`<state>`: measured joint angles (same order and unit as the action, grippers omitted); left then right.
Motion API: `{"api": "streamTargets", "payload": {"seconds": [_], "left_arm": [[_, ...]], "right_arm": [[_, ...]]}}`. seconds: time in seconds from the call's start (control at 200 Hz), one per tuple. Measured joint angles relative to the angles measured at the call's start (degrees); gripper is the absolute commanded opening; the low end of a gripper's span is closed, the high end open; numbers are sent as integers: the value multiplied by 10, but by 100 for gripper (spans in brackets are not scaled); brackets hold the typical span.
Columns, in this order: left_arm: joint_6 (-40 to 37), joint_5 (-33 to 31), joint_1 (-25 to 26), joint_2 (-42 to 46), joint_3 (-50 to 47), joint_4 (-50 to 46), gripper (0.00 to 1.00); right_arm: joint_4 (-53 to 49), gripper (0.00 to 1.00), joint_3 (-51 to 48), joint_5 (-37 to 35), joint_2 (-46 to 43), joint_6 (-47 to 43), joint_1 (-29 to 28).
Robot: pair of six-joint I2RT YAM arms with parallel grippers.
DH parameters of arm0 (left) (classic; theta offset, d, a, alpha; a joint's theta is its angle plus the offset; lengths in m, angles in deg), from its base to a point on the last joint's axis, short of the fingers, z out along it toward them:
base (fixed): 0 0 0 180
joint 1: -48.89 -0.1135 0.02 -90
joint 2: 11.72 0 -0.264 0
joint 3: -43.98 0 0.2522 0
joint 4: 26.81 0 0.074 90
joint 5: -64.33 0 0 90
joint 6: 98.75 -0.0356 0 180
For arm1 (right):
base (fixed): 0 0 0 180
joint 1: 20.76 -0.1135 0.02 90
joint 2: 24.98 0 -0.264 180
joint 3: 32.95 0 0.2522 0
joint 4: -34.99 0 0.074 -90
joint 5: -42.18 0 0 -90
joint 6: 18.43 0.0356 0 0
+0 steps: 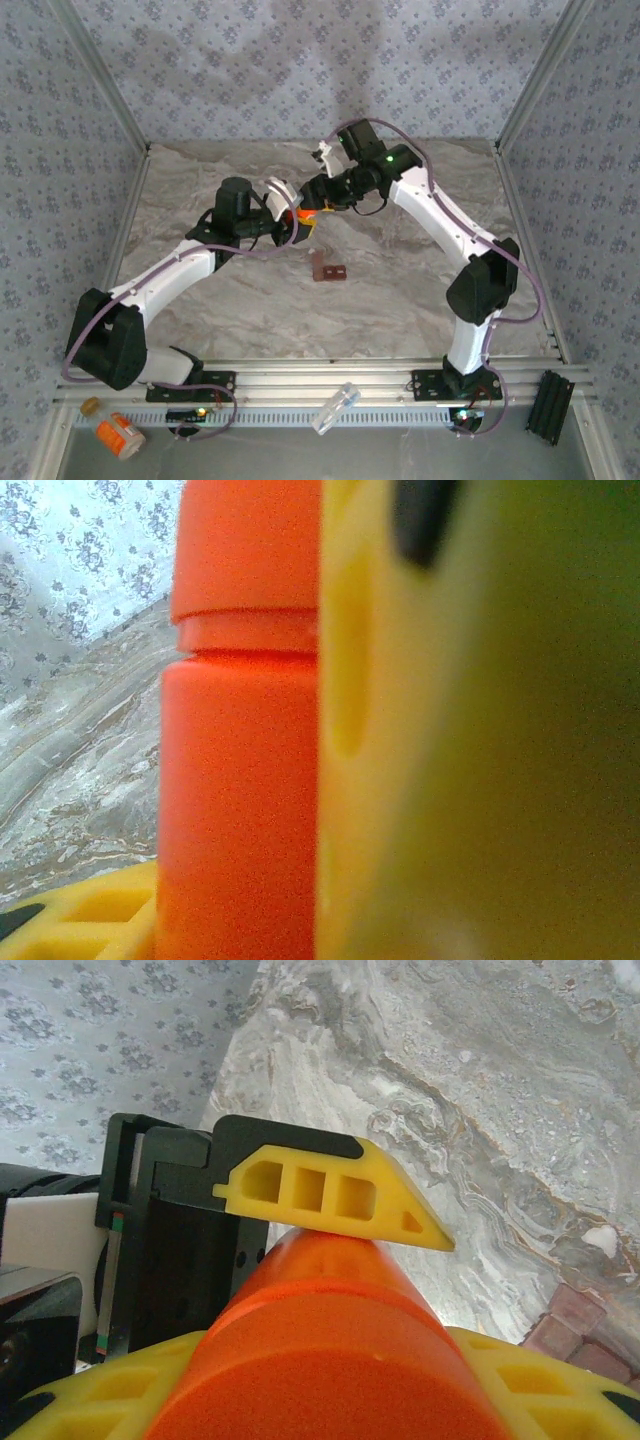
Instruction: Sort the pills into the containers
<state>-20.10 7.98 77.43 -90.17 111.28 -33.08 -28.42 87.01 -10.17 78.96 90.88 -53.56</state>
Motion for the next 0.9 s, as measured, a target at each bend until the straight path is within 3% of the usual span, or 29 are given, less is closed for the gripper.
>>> {"api": "streamTargets", "payload": {"seconds": [0.195, 0.41, 0.705, 0.829, 0.899], "left_arm": [[1, 1, 20, 0, 3, 5, 0], [5, -1, 20, 0, 8, 4, 0], [20, -4, 18, 0, 8, 1, 0], [30, -4, 18, 0, 8, 1, 0], [32, -4, 18, 0, 8, 2, 0]], "right_arm": [[60, 47, -94, 38, -59, 45, 26], [101, 37, -120, 53, -69, 70, 32], [176, 34, -171, 80, -82, 114, 42], [195, 35, -184, 85, -86, 127, 43], [205, 43, -189, 86, -88, 132, 44]]}}
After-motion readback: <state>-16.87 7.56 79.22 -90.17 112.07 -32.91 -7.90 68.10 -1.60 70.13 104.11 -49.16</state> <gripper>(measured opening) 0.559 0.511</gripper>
